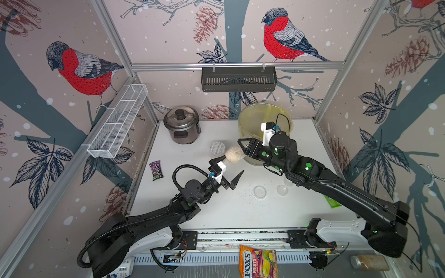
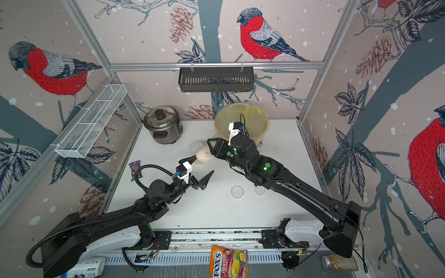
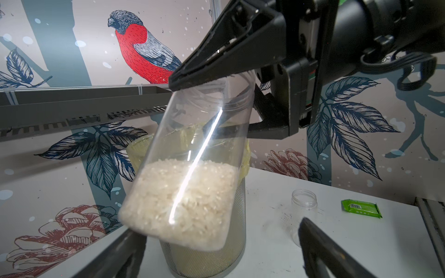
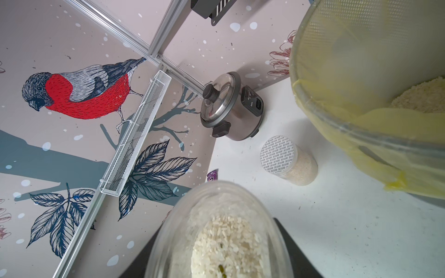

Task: Empty moldy rice from jars
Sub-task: Pour the moldy rice from the jar into the trash bin.

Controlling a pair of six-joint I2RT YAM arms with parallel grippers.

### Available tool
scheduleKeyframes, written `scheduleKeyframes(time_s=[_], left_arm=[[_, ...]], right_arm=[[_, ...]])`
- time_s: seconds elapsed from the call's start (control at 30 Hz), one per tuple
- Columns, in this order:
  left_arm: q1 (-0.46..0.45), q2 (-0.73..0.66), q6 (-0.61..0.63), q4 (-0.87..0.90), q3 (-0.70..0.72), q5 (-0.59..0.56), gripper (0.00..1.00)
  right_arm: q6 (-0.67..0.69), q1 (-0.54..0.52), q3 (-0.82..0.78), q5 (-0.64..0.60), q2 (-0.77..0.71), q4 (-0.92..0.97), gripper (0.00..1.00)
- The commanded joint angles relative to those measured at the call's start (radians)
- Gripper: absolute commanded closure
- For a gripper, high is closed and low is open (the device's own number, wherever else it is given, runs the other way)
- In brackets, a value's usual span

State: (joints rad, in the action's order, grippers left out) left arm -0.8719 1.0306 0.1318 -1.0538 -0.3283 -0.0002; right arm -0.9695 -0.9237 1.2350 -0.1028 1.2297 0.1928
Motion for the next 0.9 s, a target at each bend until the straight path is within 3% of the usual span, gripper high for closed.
scheduleKeyframes(time_s=[0.0, 0.87], left_arm=[[0.014, 0.004, 0.011, -0.125, -0.018, 0.002, 0.04], [0.030, 0.095, 0.021, -0.102, -0.101, 0.084, 0.10]], right_arm=[[0.000, 0.004, 0.001, 0.037, -0.009, 0.006, 0.68], [0.004, 0.039, -0.006, 0.070, -0.049, 0.021, 0.69]])
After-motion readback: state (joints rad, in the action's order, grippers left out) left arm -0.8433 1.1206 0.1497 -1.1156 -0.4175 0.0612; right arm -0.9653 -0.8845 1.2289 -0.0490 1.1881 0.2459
